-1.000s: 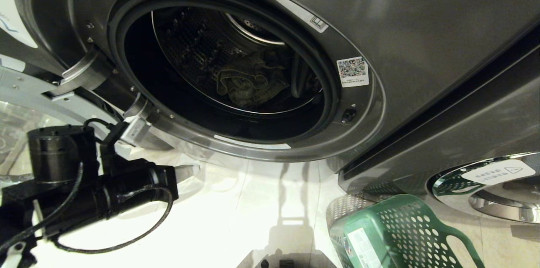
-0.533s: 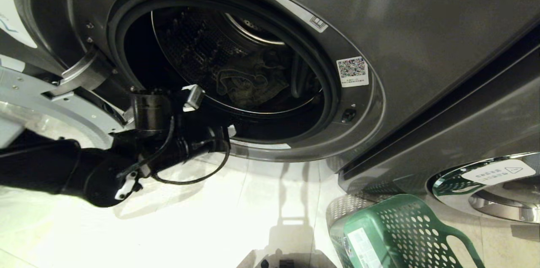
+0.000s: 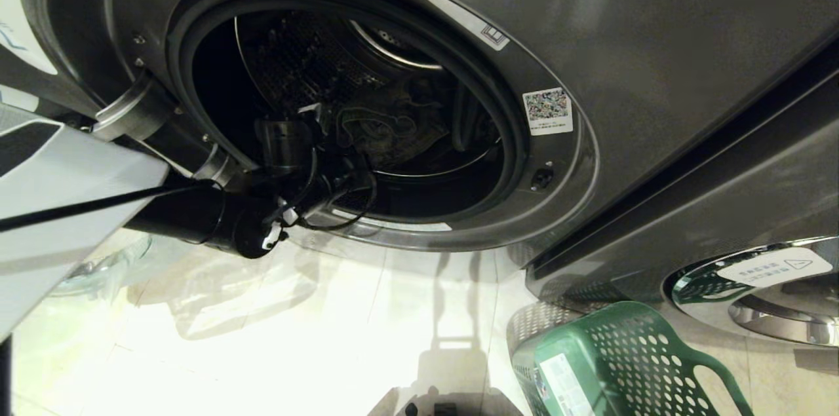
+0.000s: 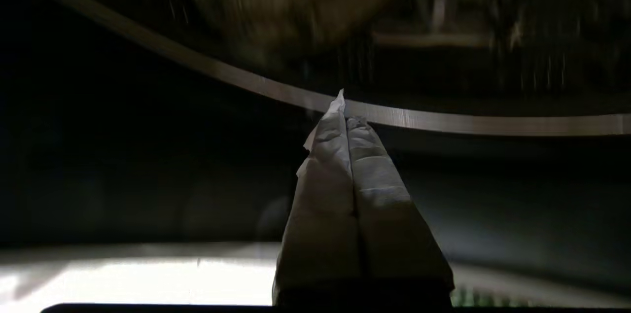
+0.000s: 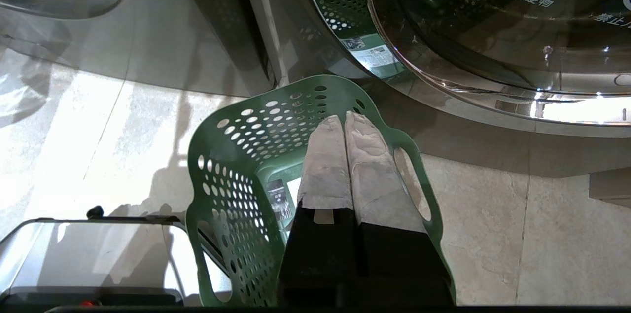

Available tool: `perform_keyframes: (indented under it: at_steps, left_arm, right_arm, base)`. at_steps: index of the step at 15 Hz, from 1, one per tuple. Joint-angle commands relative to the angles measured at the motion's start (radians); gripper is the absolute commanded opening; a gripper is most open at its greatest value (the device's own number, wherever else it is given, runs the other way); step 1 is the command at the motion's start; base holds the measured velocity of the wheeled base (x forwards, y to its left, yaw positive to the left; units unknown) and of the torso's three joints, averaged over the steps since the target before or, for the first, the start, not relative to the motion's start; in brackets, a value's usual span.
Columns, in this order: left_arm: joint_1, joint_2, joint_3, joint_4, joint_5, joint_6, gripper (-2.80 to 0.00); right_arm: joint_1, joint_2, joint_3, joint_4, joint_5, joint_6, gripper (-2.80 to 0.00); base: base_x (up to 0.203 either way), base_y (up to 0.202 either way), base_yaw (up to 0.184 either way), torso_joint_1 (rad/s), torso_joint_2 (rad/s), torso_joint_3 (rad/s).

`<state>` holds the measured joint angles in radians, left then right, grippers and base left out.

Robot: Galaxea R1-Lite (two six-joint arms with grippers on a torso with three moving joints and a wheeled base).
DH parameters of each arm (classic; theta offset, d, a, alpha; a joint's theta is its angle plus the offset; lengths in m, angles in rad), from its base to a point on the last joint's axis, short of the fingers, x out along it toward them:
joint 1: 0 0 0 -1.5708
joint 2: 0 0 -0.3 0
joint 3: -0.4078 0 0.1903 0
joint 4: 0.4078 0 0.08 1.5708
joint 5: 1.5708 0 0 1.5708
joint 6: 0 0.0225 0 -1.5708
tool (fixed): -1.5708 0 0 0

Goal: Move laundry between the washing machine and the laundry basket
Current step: Pick a cloth and place it into the basket

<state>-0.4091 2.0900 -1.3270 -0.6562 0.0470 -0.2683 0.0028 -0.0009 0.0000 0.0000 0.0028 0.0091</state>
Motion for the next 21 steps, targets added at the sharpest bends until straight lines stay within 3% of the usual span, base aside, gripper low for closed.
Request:
perform_keyframes:
  at_steps: [1, 4, 15, 19, 20, 21]
  left_arm:
    - [0.014, 0.073, -0.093, -0.005, 0.000, -0.001, -2.80]
    - [0.029, 0.160, -0.236, 0.004, -0.002, 0.001, -2.80]
    - [0.093, 0.275, -0.472, 0.005, -0.049, 0.008, -2.80]
    - [0.090, 0.316, -0.516, 0.007, -0.101, 0.099, -2.80]
    - [0.088, 0.329, -0.534, 0.008, -0.107, 0.113, -0.08]
    - [0.086, 0.339, -0.553, 0.009, -0.110, 0.125, 0.00]
  right_arm:
    - [0.000, -0.001, 0.000, 0.000, 0.000, 0.000, -2.80]
    - [0.000, 0.001, 0.000, 0.000, 0.000, 0.000, -2.80]
    - [0.000, 0.001, 0.000, 0.000, 0.000, 0.000, -2.80]
    - [0.002, 0.001, 0.000, 0.000, 0.000, 0.000, -2.80]
    - [0.000, 0.001, 0.000, 0.000, 0.000, 0.000, -2.80]
    - [0.000, 0.001, 0.000, 0.000, 0.000, 0.000, -2.80]
  base:
    - [0.000, 0.000, 0.000, 0.000, 0.00, 0.000]
    - [0.000, 0.000, 0.000, 0.000, 0.00, 0.000]
    - [0.000, 0.000, 0.000, 0.000, 0.00, 0.000]
    - [0.000, 0.000, 0.000, 0.000, 0.00, 0.000]
    - [0.000, 0.000, 0.000, 0.000, 0.00, 0.000]
    - [0.000, 0.000, 0.000, 0.000, 0.00, 0.000]
